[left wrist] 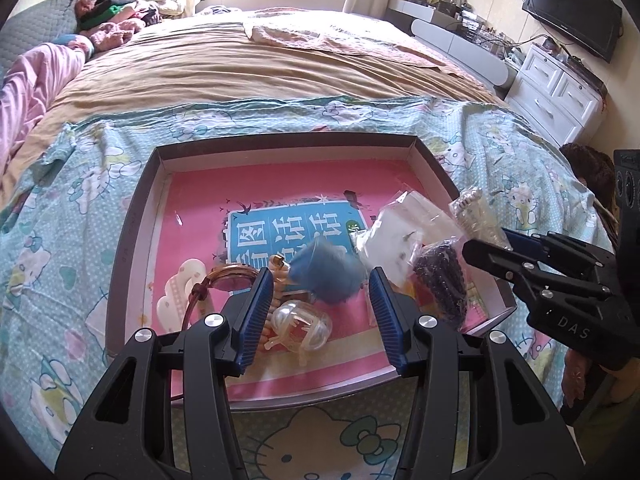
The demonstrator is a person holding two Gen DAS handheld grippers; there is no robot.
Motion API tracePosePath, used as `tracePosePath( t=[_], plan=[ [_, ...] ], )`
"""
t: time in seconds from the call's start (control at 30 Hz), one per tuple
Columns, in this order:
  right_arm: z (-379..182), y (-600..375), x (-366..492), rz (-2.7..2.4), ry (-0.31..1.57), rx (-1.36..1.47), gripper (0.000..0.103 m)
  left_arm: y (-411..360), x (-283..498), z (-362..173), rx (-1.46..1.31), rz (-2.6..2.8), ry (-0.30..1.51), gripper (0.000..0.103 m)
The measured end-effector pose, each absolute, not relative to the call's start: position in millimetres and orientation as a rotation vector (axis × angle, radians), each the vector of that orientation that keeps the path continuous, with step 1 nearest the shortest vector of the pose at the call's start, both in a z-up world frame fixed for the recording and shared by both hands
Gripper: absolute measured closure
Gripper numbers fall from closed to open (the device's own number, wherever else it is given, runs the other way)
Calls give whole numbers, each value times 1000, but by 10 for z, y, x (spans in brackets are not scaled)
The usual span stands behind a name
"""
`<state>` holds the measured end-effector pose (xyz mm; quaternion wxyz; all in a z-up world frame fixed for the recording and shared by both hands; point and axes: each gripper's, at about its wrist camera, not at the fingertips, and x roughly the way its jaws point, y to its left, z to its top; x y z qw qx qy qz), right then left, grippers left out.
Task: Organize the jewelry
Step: 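Lower stud box into box with left tool while right tool releases chain bag there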
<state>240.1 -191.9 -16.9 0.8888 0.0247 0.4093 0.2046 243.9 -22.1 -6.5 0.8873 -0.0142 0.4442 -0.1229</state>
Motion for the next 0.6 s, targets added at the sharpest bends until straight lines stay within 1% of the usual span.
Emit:
tracePosePath(
  t=[0.17, 0.23, 0.37, 0.4, 0.5, 0.57, 0.6],
  plan=[
    [-185, -1897, 2396, 422, 859, 53, 71, -190, 2401, -27, -36, -249, 916, 62],
    [-198, -1885, 2397, 420, 868, 49, 69, -184, 2384, -3, -37, -246, 913, 62],
    [-221, -1881, 2386, 412, 884, 53, 68, -157, 2324, 39, -38, -238, 905, 62],
    [-221, -1879, 2373, 409, 884, 56, 63, -150, 2309, 51, -38, -235, 902, 61],
    [-159, -1899, 2312, 406, 867, 60, 60, -133, 2246, 98, -38, -225, 894, 56],
    [-83, -1931, 2248, 407, 848, 68, 56, -134, 2203, 137, -37, -221, 887, 55],
    [-31, -1950, 2200, 403, 833, 68, 51, -130, 2177, 154, -37, -220, 882, 52]
  ],
)
